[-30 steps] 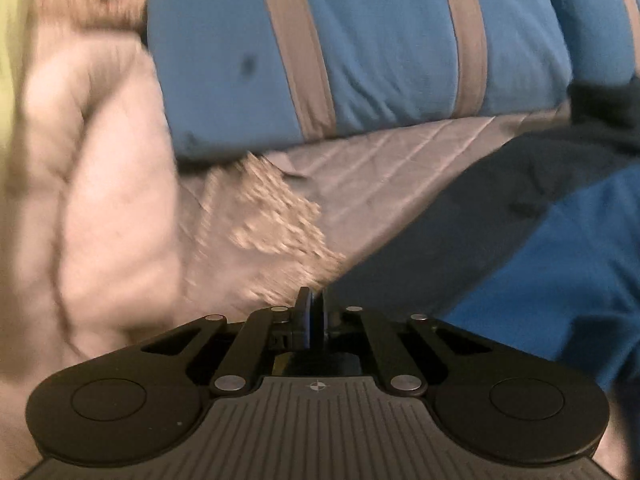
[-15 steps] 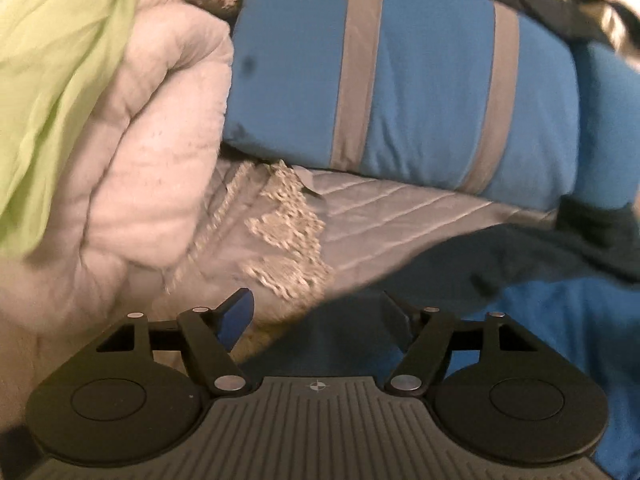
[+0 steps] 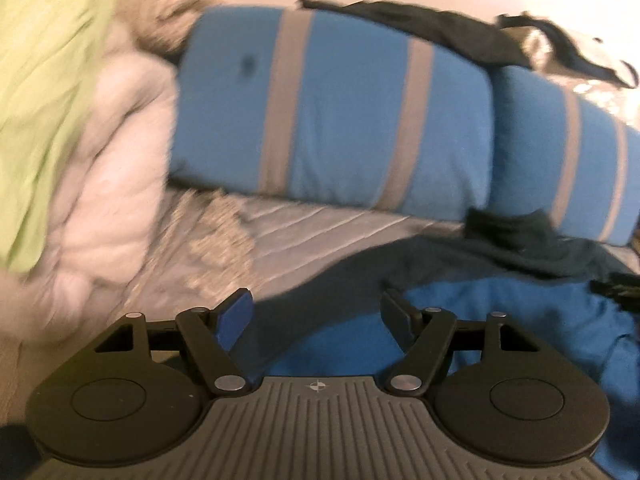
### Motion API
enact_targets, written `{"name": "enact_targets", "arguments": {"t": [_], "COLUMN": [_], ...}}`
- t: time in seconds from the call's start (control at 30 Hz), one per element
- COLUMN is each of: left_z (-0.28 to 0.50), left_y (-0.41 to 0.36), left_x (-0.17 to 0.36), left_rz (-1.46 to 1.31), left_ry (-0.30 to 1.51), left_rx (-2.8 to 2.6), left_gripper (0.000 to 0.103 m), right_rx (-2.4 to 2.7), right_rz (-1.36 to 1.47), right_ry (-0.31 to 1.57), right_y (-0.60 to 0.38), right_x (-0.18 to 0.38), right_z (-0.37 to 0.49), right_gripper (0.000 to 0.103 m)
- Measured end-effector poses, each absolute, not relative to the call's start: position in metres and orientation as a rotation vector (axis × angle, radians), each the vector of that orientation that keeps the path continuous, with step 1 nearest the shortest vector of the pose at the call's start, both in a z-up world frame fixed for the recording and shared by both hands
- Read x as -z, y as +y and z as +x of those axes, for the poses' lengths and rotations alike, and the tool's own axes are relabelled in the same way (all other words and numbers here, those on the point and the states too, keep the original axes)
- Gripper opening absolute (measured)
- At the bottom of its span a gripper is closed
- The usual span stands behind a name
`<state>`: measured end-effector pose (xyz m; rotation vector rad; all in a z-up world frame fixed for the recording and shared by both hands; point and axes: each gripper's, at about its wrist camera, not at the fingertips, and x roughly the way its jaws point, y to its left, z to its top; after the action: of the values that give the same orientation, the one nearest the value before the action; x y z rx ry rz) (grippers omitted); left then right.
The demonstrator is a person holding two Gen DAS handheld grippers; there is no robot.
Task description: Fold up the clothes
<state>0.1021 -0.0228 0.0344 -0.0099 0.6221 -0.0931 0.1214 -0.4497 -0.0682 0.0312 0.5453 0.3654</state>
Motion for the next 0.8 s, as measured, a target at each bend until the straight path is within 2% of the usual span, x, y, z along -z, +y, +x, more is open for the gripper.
{"name": "enact_targets", "arguments": {"t": [0.2,0.3,0.4,0.57,0.7,0.8], "left_z": [0.116,0.116,0.109,0.104,0.109,0.117], "left_y": [-0.06,-0.069,-0.074,-0.082,-0.086,-0.088], "left_x": [-0.092,-0.132,-0.175,-0.236,-0.255,-0.246], "left_rz": [0.033,0.044,0.051,0.092,0.054,0.009], "left_ry": [0.533,0.466,0.367,0.243,0.2,0.197], "left_rx": [0.184,0.213,0.235,0.244,0.232,0.243], "left_gripper": [0.071,0.071,0.079,0.084,0.084,0.085], "right_rx": [-0.331,-0.349,-0.329,-0.278,-0.289,-0.243], "right_rz": [-0.021,-0.001,-0.015,-0.042,-0.016,0.032], "right_ry": [0.508,0.479,0.423,0.323,0.266,0.255], "right_y": [-0.455,-0.475,-0.502,-0.549,-0.59,-0.621], "right_x": [0.045,0.007,-0.039,-0.115,-0.162,-0.188], "right_z": [0.125,0.124,0.126,0.129,0.136,0.146], "right_gripper": [0.103,0.103,0.103,0.103,0.103,0.103]}}
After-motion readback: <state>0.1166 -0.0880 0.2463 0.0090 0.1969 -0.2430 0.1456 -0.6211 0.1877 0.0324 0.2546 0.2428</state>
